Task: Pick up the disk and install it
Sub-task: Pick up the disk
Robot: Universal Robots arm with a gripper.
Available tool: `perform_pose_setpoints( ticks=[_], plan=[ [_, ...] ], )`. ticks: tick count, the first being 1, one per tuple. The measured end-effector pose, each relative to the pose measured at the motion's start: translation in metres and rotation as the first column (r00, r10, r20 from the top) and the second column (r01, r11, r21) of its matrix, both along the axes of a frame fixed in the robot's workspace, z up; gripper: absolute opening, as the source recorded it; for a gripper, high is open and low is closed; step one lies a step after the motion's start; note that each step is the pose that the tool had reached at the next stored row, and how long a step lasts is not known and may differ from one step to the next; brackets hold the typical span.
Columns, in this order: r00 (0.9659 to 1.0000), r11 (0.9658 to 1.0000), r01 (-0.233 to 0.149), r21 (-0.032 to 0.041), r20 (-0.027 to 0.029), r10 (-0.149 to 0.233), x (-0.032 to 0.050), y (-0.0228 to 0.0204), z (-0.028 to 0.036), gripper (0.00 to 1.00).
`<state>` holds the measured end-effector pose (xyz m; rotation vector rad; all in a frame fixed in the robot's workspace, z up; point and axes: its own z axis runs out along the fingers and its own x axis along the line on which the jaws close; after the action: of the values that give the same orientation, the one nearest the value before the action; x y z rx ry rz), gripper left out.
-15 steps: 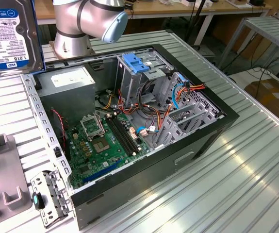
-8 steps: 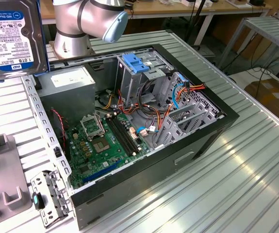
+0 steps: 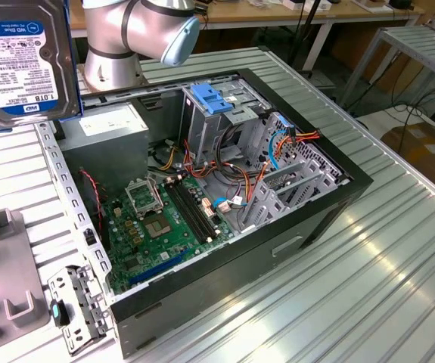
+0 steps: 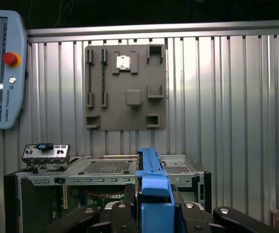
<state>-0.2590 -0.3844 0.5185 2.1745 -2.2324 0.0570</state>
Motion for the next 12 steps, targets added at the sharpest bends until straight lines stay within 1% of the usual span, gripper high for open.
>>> perform_pose_setpoints(
  ticks=[6, 9, 12],
  plan=[
    [1.0000, 1.0000, 0.000, 0.0001, 0.0001, 0.000, 0.0140, -0.0005, 0.0000, 0.37],
    [1.0000, 1.0000, 0.000, 0.0000, -0.0001, 0.000, 0.0287, -0.0009, 0.0000, 0.37],
    [1.0000, 1.0000, 0.000, 0.0000, -0.0002, 0.000, 0.0382, -0.0013, -0.0001, 0.37]
  ],
)
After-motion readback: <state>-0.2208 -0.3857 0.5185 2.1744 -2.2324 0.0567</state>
